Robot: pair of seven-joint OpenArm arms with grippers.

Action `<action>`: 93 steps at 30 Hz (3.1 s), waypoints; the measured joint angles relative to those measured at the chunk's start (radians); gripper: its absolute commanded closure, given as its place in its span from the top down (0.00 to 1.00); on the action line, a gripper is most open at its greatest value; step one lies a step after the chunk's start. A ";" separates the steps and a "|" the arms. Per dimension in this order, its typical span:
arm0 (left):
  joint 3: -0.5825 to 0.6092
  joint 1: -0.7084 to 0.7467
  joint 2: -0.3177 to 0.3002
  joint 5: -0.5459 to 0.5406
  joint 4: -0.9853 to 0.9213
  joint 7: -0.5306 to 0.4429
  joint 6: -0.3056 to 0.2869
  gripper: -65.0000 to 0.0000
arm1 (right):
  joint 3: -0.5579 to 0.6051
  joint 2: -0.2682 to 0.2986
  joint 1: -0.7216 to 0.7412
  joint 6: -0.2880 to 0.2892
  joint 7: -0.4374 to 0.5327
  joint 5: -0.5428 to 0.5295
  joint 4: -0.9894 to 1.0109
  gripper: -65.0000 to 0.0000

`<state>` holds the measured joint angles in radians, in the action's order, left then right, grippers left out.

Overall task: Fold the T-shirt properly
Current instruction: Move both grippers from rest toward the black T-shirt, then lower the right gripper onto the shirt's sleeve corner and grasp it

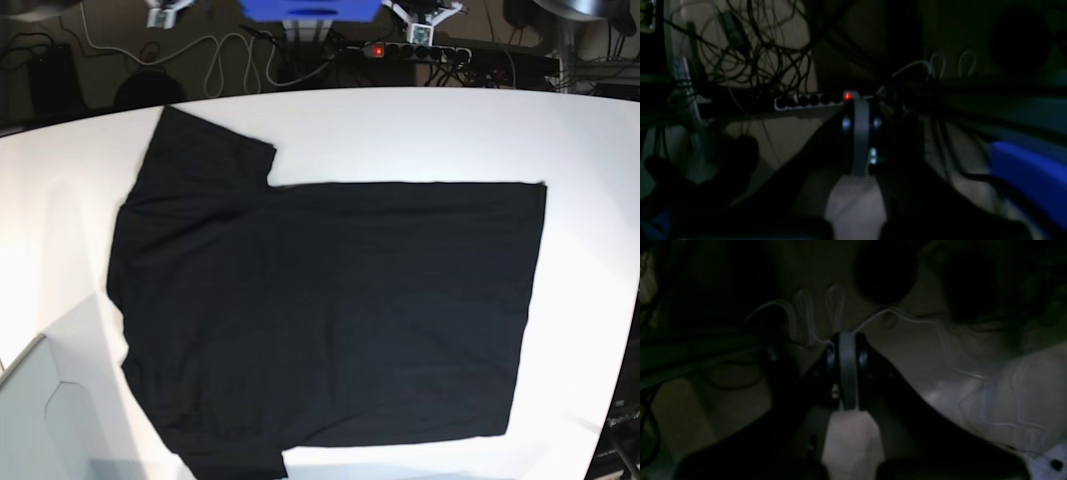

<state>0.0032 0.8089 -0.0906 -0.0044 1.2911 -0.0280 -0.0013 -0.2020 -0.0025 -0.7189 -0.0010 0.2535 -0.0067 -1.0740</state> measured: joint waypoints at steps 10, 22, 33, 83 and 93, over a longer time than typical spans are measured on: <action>0.017 0.153 -0.082 0.000 0.341 0.007 -0.001 0.00 | 0.002 -0.009 -0.178 0.003 -0.192 0.003 -0.564 0.00; -0.008 0.257 -0.142 -0.001 0.693 0.007 -0.013 0.00 | -0.151 0.000 -0.169 0.255 -0.465 -0.349 -0.935 0.01; -0.225 0.209 -0.229 -0.555 0.702 0.054 -0.135 0.01 | -0.388 -0.009 0.145 0.468 -0.938 -0.445 -0.931 0.01; -0.670 -0.072 -0.092 -0.767 0.659 0.675 -0.261 0.34 | -0.709 0.245 0.858 0.682 -1.624 -0.917 0.006 0.56; -0.669 -0.072 -0.092 -0.768 0.659 0.675 -0.257 0.34 | -0.501 0.160 0.806 0.689 -1.516 -0.971 -0.042 0.55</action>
<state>-0.6659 0.7368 -0.1829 -0.7719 1.9503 0.6472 -0.2584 -0.7033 0.1577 0.0872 0.6884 -1.2629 -0.9775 -1.1164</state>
